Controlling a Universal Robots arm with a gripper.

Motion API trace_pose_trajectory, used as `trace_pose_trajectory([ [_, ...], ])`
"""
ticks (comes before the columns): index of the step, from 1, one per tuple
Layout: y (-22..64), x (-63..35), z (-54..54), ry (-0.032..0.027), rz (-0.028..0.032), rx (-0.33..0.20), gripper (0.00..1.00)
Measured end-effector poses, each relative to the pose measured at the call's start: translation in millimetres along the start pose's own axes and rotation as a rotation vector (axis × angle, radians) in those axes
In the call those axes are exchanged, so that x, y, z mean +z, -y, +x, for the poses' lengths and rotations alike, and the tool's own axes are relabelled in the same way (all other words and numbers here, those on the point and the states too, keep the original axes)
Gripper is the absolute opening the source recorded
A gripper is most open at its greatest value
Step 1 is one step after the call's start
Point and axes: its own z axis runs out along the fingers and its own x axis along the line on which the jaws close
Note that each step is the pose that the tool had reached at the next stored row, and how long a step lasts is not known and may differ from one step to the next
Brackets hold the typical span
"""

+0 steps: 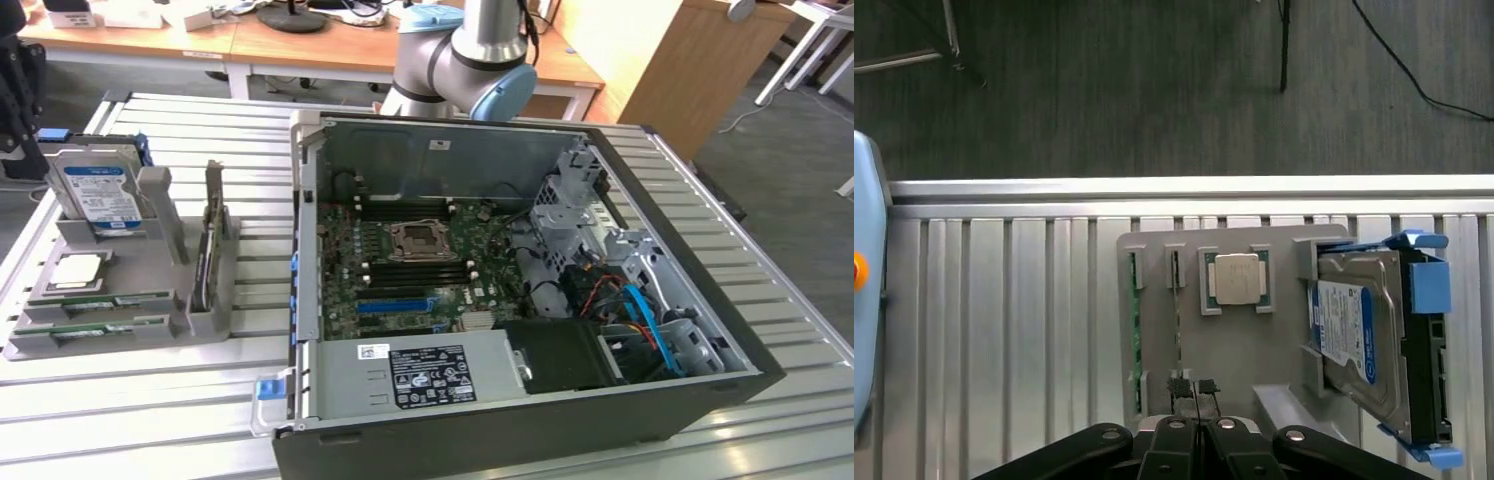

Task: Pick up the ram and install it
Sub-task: 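Pick up the ram and move it above insertion slot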

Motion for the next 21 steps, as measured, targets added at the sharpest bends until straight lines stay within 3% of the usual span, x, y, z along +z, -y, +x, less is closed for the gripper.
trace_pose_trajectory([
  [4, 0.0, 0.0, 0.0, -0.0001, 0.0001, -0.002, 0.11],
  [5, 0.0, 0.1, 0.0, 0.0002, 0.0032, -0.001, 0.11],
  [8, 0.0, 0.1, 0.0, 0.0032, 0.0355, -0.001, 0.11],
  [9, 0.0, 0.1, 0.0, 0.0039, 0.0435, -0.001, 0.11],
  [19, 0.0, 0.1, 0.0, 0.0047, 0.0443, -0.001, 0.11],
  [20, -0.2, 0.1, 0.0, 0.0078, 0.0449, -0.001, 0.11],
  [21, -0.1, 0.2, -0.1, 0.0159, 0.0454, -0.001, 0.11],
])
